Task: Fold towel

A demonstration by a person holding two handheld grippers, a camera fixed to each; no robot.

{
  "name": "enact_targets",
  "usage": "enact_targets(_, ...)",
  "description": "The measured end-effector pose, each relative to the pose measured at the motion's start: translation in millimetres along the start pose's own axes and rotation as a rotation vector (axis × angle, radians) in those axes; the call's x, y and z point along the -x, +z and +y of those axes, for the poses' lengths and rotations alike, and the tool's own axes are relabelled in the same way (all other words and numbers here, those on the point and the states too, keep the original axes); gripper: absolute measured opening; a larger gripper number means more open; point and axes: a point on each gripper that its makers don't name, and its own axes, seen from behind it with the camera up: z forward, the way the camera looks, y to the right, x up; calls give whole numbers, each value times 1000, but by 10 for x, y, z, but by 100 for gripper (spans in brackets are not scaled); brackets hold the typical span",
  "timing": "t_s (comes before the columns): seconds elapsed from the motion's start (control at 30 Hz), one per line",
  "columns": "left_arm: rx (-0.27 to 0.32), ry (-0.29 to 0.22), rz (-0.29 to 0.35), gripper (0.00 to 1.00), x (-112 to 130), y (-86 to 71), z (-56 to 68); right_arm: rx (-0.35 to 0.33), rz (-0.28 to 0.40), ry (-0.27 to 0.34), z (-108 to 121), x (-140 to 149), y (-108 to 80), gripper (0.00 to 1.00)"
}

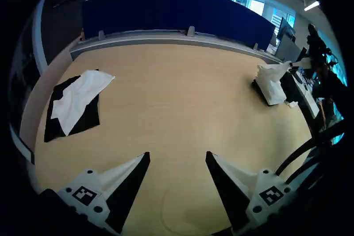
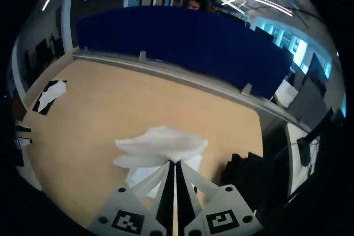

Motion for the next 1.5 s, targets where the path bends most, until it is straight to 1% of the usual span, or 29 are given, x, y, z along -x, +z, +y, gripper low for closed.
enact_targets(0.2,4,5,-4,94,0,6,33,24,-48,81,47,474,46,2)
enact_targets(0.4,3,7,-4,94,-15,-5,54,71,-99,169,139,844,154,2)
enact_targets(0.6,-1,8,-6,94,6,-5,56,102,-142,240,170,1096,339,2)
enact_targets(0.67,-3,9,-6,94,12,-11,57,110,-156,254,171,1159,400,2)
enact_targets(0.8,-7,8,-6,94,27,-25,55,124,-187,271,165,1305,510,2)
enact_targets(1.0,-10,6,-8,94,62,-21,44,133,-201,294,167,1399,615,2)
enact_targets(1.27,-9,5,-9,94,67,-13,47,142,-192,295,168,1380,608,3)
enact_targets(1.5,-7,5,-7,94,28,-14,53,149,-168,292,140,1351,540,6)
